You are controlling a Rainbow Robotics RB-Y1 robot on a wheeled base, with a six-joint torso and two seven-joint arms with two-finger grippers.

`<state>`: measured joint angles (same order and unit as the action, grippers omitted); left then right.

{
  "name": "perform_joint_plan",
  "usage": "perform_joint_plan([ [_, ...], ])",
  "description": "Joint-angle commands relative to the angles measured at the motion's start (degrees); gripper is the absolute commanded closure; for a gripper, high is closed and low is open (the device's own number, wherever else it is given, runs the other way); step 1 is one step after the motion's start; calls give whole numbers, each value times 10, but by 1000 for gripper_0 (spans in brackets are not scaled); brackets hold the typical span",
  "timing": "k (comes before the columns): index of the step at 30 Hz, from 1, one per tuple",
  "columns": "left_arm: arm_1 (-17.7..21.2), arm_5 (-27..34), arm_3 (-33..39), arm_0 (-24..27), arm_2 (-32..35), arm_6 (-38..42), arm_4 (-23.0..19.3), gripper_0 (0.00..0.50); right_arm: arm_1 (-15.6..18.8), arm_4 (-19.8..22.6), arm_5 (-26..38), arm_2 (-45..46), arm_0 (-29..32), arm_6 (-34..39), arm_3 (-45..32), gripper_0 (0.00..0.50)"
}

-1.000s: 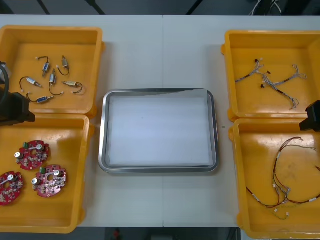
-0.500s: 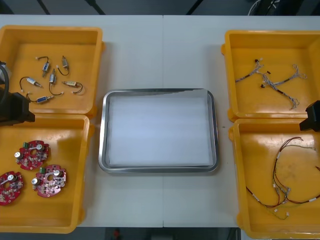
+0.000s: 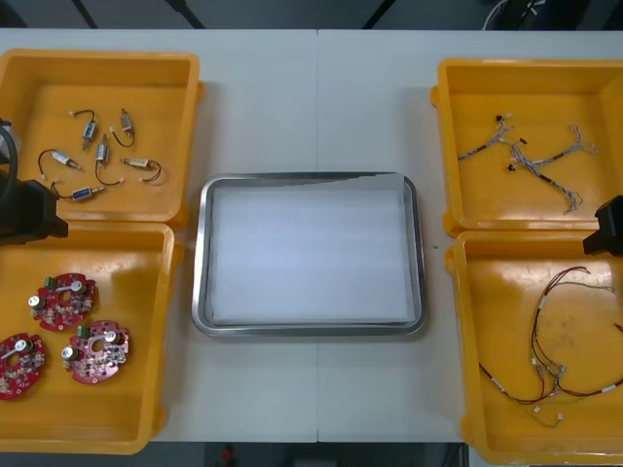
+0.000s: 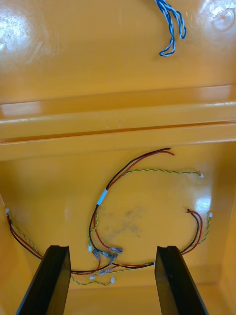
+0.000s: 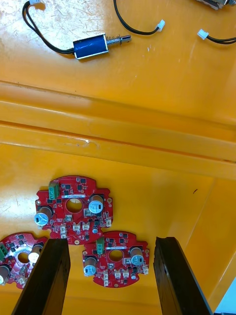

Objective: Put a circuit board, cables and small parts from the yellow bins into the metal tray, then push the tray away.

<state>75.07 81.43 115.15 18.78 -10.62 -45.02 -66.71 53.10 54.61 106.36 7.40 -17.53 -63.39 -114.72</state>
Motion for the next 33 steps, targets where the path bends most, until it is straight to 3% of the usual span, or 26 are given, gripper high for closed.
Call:
perform_joint_plan([
  [1, -4, -5, 10, -2, 17, 24, 5, 0, -5, -1, 3, 1, -13, 31, -4, 0],
  [33, -4, -5, 10, -2, 17, 24, 5, 0, -5, -1, 3, 1, -13, 31, -4, 0],
])
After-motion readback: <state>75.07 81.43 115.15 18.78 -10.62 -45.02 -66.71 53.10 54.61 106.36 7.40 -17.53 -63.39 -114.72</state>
